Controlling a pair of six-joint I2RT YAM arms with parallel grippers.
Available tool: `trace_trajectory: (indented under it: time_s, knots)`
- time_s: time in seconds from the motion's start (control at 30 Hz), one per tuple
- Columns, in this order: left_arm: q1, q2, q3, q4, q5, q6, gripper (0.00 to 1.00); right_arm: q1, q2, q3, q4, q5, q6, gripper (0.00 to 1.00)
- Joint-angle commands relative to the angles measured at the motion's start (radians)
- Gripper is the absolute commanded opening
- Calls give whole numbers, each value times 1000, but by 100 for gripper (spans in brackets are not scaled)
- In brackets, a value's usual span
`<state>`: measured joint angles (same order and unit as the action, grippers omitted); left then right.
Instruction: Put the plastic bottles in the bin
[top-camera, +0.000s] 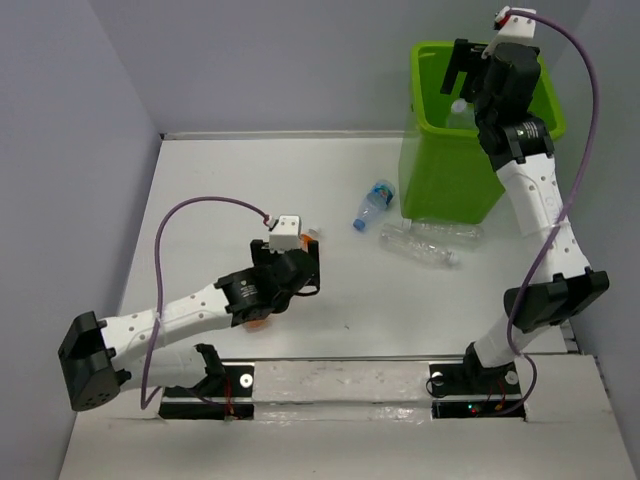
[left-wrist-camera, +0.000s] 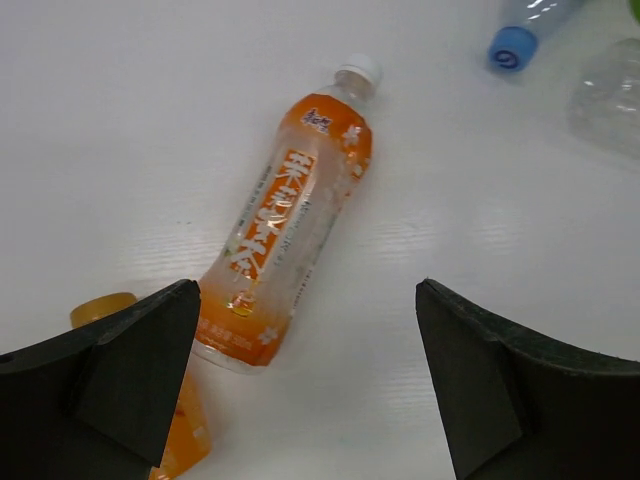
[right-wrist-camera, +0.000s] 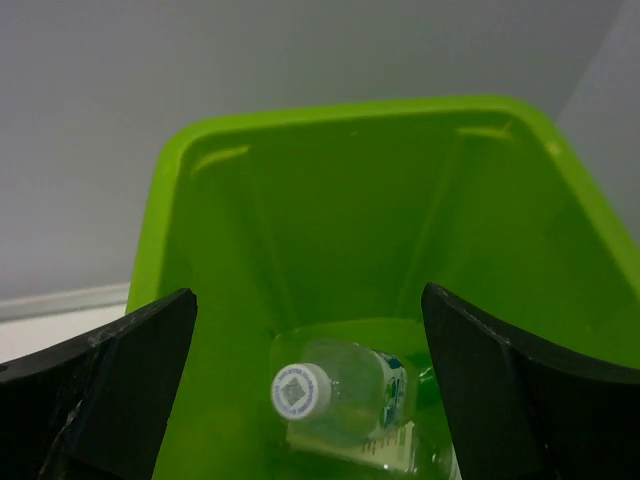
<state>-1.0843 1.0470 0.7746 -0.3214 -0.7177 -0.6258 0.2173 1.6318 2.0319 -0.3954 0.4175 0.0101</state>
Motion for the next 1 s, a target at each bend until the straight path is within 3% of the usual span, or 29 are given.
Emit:
trace_trajectory:
  time_s: [0.0,0.13,0.3,0.43,0.63,0.67,0.7,0.77,0.8,0.97]
  knots:
    - [105,115,74,-24,-42,34,99,1,-176,4,-40,-156,83,100]
    - [150,208,84,18,33,81,99,1,-363,-174,-7,-382,209,100]
    - [207,307,81,93,133,168,99,21,-671,-673,196,-623,410,100]
    - [236,399,95,117,257,222,99,31,-804,-929,248,-741,513,100]
    - [239,541,132,67,221,180,96,50,-931,-1217,325,-864,648,100]
    - [239,548,134,68,239,175,91,62,-946,-1296,339,-868,674,100]
    - [239,551,141,67,245,169,70,62,-964,-1332,364,-873,688,100]
    - [238,545,140,82,254,166,51,71,-968,-1394,383,-904,711,100]
    - [227,519,131,103,251,163,36,71,-960,-1448,458,-925,747,100]
    - [173,377,89,203,285,193,34,90,-900,-1556,613,-984,852,100]
